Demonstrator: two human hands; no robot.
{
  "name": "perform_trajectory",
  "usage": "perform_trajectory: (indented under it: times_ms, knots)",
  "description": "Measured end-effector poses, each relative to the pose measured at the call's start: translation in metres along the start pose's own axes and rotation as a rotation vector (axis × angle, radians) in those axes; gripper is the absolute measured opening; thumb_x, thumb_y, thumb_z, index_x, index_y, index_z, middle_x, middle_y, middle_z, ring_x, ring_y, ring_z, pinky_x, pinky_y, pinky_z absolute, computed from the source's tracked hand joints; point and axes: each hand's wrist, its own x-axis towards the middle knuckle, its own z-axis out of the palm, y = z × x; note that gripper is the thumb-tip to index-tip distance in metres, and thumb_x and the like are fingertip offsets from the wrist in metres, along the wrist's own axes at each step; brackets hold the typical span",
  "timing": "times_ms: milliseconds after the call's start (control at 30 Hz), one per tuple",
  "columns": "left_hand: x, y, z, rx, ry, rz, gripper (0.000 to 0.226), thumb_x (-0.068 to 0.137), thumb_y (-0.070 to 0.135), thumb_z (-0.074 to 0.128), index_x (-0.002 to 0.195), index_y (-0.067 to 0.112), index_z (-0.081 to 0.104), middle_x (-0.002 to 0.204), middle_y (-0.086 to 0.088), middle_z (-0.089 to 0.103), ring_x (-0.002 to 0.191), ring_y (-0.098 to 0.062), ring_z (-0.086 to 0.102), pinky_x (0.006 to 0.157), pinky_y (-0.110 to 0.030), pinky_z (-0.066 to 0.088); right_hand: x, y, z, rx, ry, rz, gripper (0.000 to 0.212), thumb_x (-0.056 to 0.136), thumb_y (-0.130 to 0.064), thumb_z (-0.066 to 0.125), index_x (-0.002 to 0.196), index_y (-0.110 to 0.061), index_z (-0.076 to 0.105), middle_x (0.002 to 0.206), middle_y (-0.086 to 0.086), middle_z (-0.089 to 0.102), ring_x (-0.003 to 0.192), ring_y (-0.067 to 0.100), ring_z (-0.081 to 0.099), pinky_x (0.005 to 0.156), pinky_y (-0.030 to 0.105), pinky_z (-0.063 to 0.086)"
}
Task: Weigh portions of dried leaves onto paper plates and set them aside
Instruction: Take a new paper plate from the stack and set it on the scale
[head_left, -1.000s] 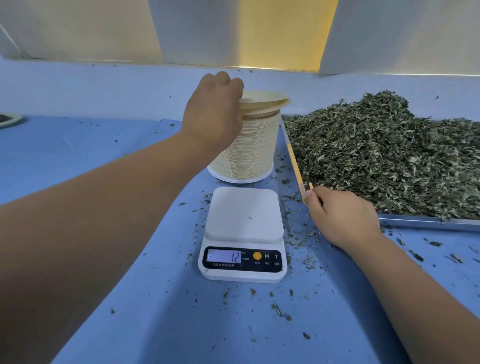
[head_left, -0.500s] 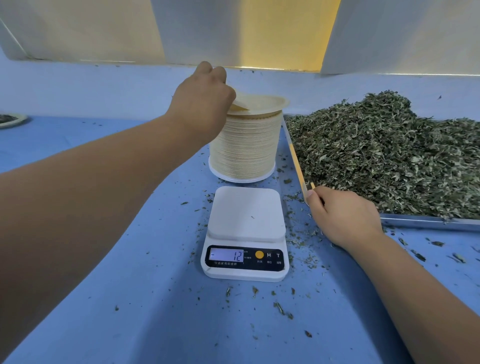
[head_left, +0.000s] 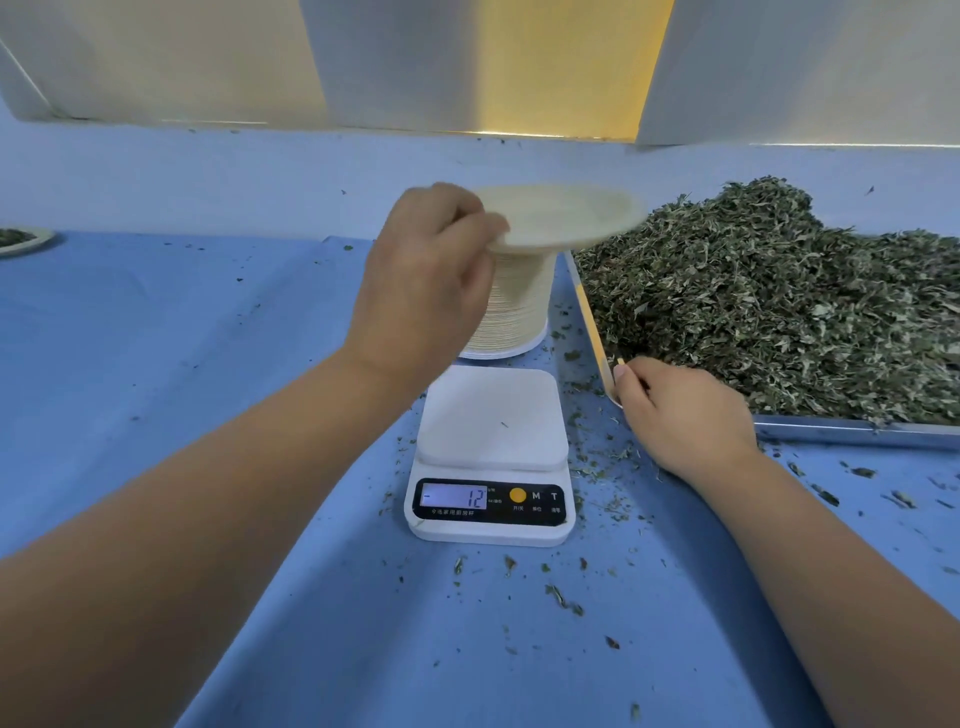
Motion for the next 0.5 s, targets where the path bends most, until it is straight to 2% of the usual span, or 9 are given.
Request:
perform_trajectory:
  times_ms: [67, 167, 267, 400, 500]
  knots:
    - [-0.026, 0.005, -0.01, -0.03, 0.044, 0.023, 0.026, 0.081, -0.011, 0.057, 0.095, 0.002, 0.075, 0.096, -0.013, 0.066, 0.092, -0.028, 0.058, 0.082, -0.011, 0.032, 0.002, 0.0, -0.004, 0.139, 0.041, 0.022, 0.037, 0.104, -0.042, 0.034, 0.081, -0.023, 0.055, 0.063, -0.003, 0.056, 0.057, 0.02, 0.053, 0.05, 0.028, 0.034]
    - [-0.064, 0.008, -0.023, -0.074, 0.031, 0.071, 0.023, 0.081, -0.011, 0.058, 0.092, 0.002, 0.074, 0.096, -0.011, 0.065, 0.09, -0.025, 0.057, 0.081, -0.015, 0.036, 0.006, -0.002, -0.012, 0.341, 0.115, 0.04, 0.026, 0.102, -0.033, 0.042, 0.089, -0.02, 0.06, 0.066, -0.004, 0.058, 0.059, 0.015, 0.053, 0.05, 0.028, 0.033]
    - [-0.092, 0.002, -0.028, -0.092, -0.07, 0.046, 0.024, 0.082, -0.01, 0.057, 0.093, 0.001, 0.075, 0.096, -0.011, 0.066, 0.089, -0.025, 0.058, 0.078, -0.02, 0.042, 0.011, -0.005, -0.012, 0.14, 0.066, 0.009, 0.024, 0.101, -0.036, 0.044, 0.103, -0.022, 0.062, 0.065, -0.007, 0.054, 0.063, 0.024, 0.052, 0.062, 0.034, 0.038]
    - [-0.114, -0.01, -0.028, -0.025, -0.206, -0.013, 0.029, 0.078, -0.015, 0.062, 0.098, 0.001, 0.075, 0.098, -0.012, 0.068, 0.092, -0.031, 0.062, 0.069, -0.035, 0.051, 0.026, -0.006, -0.011, 0.051, -0.126, 0.065, 0.047, 0.097, -0.061, 0.036, 0.109, -0.025, 0.063, 0.089, 0.004, 0.061, 0.09, 0.031, 0.057, 0.081, 0.045, 0.052]
    - [-0.122, -0.016, -0.029, -0.03, -0.259, -0.047, 0.036, 0.074, -0.019, 0.063, 0.1, 0.002, 0.076, 0.103, -0.012, 0.069, 0.096, -0.031, 0.063, 0.07, -0.036, 0.055, 0.045, -0.005, -0.01, -0.021, -0.28, 0.101, 0.066, 0.092, -0.075, 0.026, 0.125, -0.028, 0.059, 0.115, 0.012, 0.058, 0.113, 0.038, 0.051, 0.093, 0.053, 0.049]
